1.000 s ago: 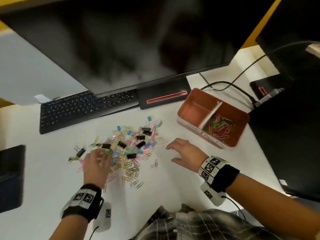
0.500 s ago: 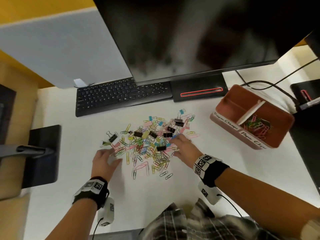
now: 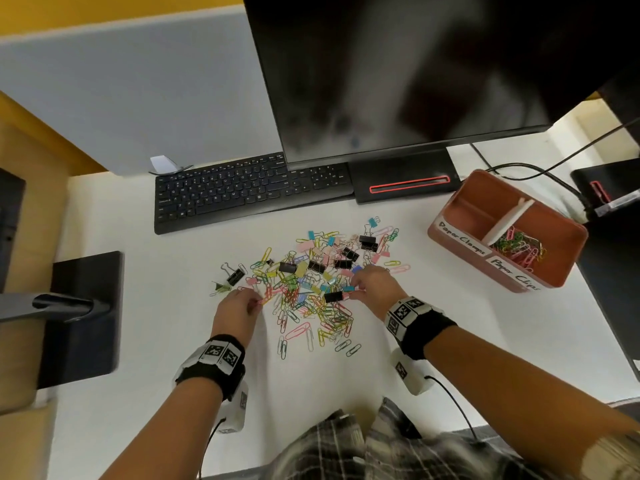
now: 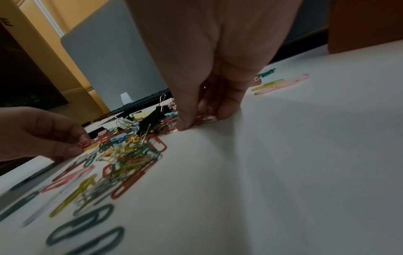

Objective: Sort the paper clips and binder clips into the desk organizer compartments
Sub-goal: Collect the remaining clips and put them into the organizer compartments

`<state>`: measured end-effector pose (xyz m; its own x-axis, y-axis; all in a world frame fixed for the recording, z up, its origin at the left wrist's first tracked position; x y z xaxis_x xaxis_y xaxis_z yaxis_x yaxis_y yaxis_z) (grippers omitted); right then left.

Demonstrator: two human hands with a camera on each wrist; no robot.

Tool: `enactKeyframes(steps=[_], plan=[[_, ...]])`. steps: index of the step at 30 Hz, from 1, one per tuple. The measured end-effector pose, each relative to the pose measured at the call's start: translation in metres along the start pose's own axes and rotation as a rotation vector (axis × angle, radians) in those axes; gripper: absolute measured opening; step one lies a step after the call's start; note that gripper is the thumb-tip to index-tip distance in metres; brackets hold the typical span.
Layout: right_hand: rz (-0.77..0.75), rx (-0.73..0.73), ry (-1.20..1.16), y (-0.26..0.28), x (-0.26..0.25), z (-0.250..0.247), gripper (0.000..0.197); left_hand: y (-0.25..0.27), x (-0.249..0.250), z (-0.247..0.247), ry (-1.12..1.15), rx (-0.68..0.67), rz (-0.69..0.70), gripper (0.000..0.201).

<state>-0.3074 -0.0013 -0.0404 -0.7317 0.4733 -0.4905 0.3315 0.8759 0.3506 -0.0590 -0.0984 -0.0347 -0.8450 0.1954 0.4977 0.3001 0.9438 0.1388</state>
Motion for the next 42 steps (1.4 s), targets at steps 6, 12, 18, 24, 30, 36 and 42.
enactKeyframes(steps=[6, 12, 18, 24, 30, 36, 42], plan=[[0.074, 0.101, -0.111, 0.000, 0.012, -0.004, 0.009, -0.008, -0.011, 0.011, -0.038, -0.092, -0.082, 0.016], [0.126, 0.108, -0.152, 0.002, 0.023, -0.006, 0.020, -0.006, -0.006, 0.013, -0.071, -0.085, -0.035, 0.016], [0.084, 0.101, -0.063, 0.003, 0.019, -0.008, 0.011, -0.004, -0.005, 0.014, -0.073, -0.088, -0.059, 0.016], [0.069, 0.067, -0.093, 0.009, 0.020, -0.011, 0.017, -0.006, -0.003, 0.013, -0.097, -0.107, -0.046, 0.017], [0.152, 0.204, -0.111, 0.011, 0.066, -0.057, 0.035, -0.008, 0.000, 0.011, -0.094, -0.116, -0.055, 0.020], [0.127, 0.139, 0.013, -0.003, 0.077, -0.064, 0.031, -0.007, 0.000, 0.010, -0.093, -0.112, -0.072, 0.018], [0.111, 0.092, 0.090, -0.016, 0.069, -0.060, 0.019, -0.006, 0.001, 0.010, -0.109, -0.119, -0.092, 0.018]])
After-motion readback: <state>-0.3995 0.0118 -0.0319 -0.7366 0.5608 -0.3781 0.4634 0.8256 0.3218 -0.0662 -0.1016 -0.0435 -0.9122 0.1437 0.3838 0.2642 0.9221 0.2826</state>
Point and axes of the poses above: each hand's wrist, its own y-axis away from the middle knuckle, its own z-axis out of the palm, x = y × z, the point moved 7 cm from there along -y, towards the middle knuckle, and after that the axes turned 9 degrees about x, right-handed, at the moved point
